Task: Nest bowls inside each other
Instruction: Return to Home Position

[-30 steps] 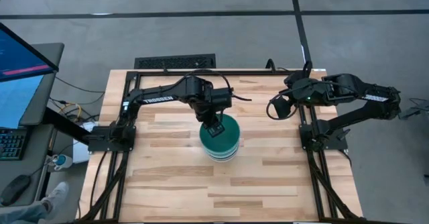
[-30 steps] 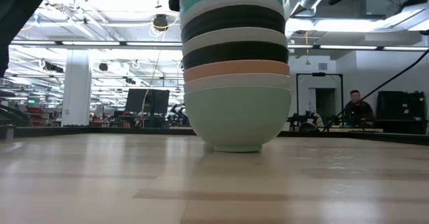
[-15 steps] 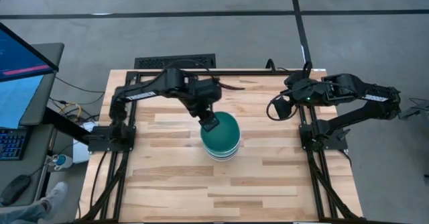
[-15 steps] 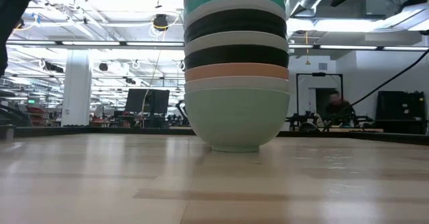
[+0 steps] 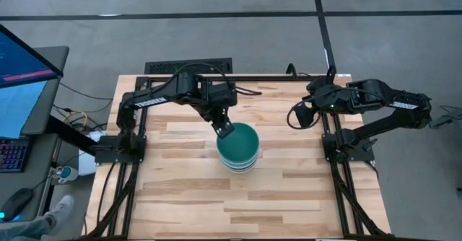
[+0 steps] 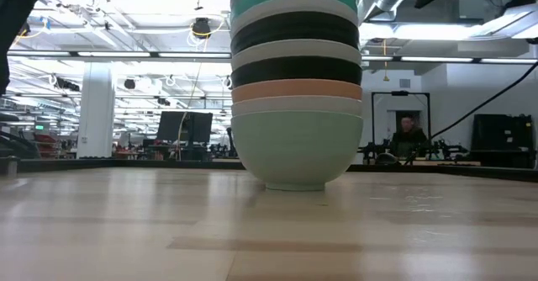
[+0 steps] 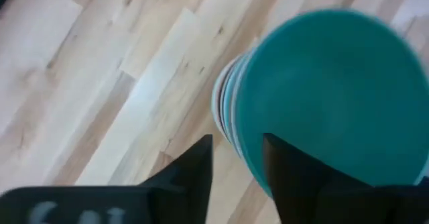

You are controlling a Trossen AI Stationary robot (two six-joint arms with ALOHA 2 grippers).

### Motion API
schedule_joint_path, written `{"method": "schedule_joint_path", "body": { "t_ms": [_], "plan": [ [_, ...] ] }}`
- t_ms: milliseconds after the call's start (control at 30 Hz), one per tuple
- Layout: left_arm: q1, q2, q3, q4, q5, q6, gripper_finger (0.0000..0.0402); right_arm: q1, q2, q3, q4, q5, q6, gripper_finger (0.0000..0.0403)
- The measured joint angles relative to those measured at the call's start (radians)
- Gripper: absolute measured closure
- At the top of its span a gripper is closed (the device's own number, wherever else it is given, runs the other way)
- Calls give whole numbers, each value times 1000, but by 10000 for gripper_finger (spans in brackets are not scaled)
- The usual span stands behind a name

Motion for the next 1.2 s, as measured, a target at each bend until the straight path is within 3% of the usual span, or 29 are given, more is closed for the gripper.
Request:
{"method": "schedule_joint_path", "body": {
  "t_ms": [233,400,533,667,800,833,900,1000,1100,1200],
  "plan": [
    [-2,1,-53,9,-19,10,346,0,0,0,-7,0,18,97],
    [-2,-9,-28,2,-121,44,358,0,0,0,-16,0,26,97],
    [-1,-89,3,28,-204,108,358,5,0,-1,-1,28,-10,97],
    [-22,-203,1,202,-213,228,358,65,-4,23,179,81,-200,97],
    [-36,-335,4,304,-235,465,358,133,-25,167,428,97,-563,97],
    [-36,-370,4,298,-256,451,358,148,-29,217,457,98,-662,97],
    [-43,-430,4,278,-299,282,358,170,-41,321,478,100,-763,97],
    [-74,-518,4,235,-280,191,358,212,-67,436,435,77,-715,97],
    [-141,-590,-16,167,-193,212,358,251,-120,469,344,34,-706,97],
    [-224,-674,-116,272,-298,301,358,281,-196,425,227,11,-596,97]
  ]
}}
